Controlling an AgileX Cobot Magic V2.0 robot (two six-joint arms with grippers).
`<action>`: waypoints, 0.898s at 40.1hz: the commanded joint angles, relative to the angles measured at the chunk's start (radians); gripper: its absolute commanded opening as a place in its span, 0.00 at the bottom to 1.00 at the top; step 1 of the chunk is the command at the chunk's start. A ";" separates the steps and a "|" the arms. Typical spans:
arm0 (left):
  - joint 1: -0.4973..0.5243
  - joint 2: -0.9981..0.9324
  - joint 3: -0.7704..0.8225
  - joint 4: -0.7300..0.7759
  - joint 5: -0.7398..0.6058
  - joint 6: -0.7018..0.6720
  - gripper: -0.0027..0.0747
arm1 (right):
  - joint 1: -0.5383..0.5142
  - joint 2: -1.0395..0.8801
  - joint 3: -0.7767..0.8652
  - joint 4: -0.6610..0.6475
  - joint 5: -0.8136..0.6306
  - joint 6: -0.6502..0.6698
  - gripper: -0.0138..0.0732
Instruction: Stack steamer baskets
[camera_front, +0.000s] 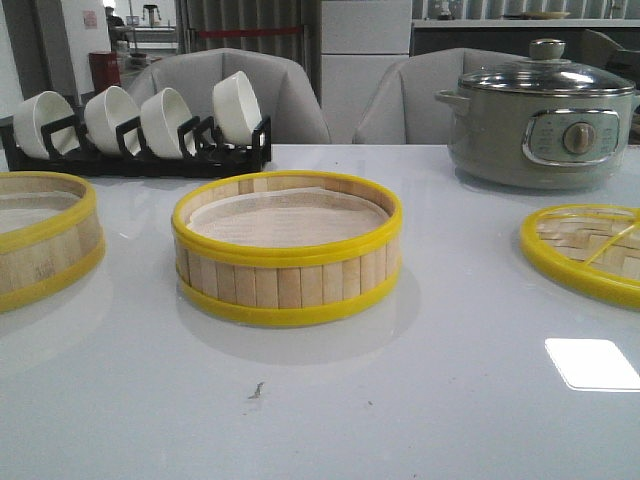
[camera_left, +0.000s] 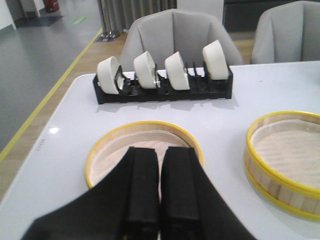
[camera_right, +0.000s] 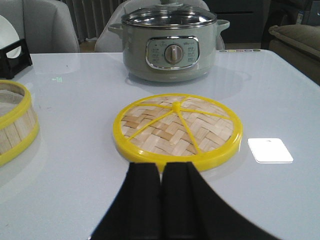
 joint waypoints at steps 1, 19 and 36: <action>-0.007 0.177 -0.274 0.056 0.135 0.002 0.17 | -0.003 -0.017 -0.014 -0.008 -0.083 0.002 0.23; -0.007 0.473 -0.659 0.059 0.417 0.012 0.17 | -0.003 -0.017 -0.014 -0.008 -0.083 0.002 0.23; -0.007 0.530 -0.657 -0.007 0.383 0.055 0.17 | -0.003 -0.017 -0.014 -0.008 -0.083 0.002 0.23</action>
